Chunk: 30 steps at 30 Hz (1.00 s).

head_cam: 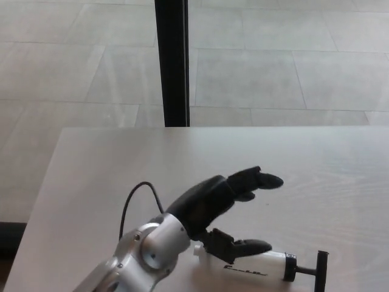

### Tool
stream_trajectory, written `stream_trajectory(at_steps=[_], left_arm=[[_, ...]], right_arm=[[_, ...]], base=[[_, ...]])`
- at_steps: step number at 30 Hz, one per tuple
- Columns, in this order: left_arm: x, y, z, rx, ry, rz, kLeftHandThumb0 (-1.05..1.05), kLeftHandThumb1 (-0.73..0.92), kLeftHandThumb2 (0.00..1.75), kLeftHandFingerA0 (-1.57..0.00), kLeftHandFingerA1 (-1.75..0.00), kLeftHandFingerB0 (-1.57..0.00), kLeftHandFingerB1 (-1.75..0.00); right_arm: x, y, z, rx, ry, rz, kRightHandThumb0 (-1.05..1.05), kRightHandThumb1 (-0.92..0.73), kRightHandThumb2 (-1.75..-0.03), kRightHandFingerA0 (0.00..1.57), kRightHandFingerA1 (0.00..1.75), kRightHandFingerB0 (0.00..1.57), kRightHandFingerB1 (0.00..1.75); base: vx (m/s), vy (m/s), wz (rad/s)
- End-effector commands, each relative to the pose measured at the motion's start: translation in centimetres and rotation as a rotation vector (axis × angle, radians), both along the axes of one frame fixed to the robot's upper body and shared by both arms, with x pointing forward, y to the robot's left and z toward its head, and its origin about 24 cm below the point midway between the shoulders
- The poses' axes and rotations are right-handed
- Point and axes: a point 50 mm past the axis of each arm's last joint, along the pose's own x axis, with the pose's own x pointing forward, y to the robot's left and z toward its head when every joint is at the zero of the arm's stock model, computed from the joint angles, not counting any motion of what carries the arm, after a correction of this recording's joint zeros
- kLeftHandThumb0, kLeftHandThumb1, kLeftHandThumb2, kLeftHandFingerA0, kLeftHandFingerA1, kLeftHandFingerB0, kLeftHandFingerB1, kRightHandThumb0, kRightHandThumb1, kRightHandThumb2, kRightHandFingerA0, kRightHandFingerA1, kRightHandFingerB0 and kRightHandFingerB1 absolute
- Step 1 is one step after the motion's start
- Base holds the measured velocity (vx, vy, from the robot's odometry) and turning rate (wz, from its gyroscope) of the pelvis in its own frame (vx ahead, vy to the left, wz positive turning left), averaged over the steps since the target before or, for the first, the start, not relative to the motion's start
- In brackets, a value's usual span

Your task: The robot uses its left hand to lift the air pump kept on the middle of the desk and use the right hand to pull out the handle

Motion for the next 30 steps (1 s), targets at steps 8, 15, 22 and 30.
stream_trajectory(at_steps=[8, 15, 22, 30], left_arm=[[-1.8, -0.6, -2.9, 0.760, -0.245, -0.099, -0.94, 0.59, 0.61, 0.00, -0.45, -0.06, -0.33], [-1.8, 0.9, -3.9, 0.994, -0.341, -0.112, -0.84, 0.47, 0.92, -0.02, -0.37, -0.08, -0.37], [-1.8, 1.1, -4.9, 0.908, -0.505, 0.015, -0.60, 0.52, 0.56, -0.38, -0.64, -0.34, -0.44], [-1.5, 0.4, -5.0, 0.802, -0.572, 0.065, -0.42, 0.43, 0.89, -0.57, -0.77, -0.41, -0.61]], right_arm=[[0.9, 0.5, 0.9, 0.088, 0.042, -0.020, -0.67, -0.73, -0.62, 0.72, 0.68, 0.60, 0.48], [0.9, 0.4, 1.4, 0.083, 0.029, -0.029, -0.68, -0.73, -0.62, 0.70, 0.72, 0.60, 0.49], [0.8, 0.3, 1.6, 0.057, 0.009, -0.056, -0.65, -0.73, -0.62, 0.74, 0.71, 0.65, 0.50], [1.0, 0.7, 1.8, 0.032, -0.007, -0.062, -0.65, -0.70, -0.61, 0.77, 0.76, 0.72, 0.51]], base=[[0.00, 0.000, 0.00], [0.00, 0.000, 0.00], [0.00, 0.000, 0.00], [0.00, 0.000, 0.00]])
